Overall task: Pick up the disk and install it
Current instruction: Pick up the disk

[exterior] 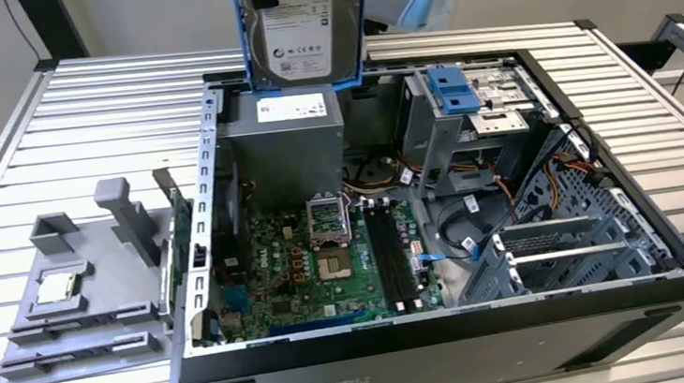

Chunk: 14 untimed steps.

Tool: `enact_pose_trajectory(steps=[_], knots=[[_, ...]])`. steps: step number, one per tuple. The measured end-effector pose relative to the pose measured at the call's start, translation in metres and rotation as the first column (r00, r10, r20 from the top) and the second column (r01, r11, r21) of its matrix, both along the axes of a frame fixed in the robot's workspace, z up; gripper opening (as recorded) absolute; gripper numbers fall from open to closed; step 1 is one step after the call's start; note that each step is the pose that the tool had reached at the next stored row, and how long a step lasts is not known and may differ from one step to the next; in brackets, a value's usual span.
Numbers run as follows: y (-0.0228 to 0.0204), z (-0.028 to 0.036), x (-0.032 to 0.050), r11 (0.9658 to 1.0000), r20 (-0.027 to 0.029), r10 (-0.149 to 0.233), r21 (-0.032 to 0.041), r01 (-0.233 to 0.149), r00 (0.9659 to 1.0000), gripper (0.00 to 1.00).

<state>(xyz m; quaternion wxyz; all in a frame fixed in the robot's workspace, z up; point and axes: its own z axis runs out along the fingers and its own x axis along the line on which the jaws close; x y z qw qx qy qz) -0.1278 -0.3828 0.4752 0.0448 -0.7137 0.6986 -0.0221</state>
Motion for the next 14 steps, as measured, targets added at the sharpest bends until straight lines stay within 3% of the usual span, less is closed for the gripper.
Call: enact_pose_trajectory(steps=[14], knots=[[0.0,0.0,0.0457,1.0,0.0,0.0,0.0001,0.0,1.0,0.0]])
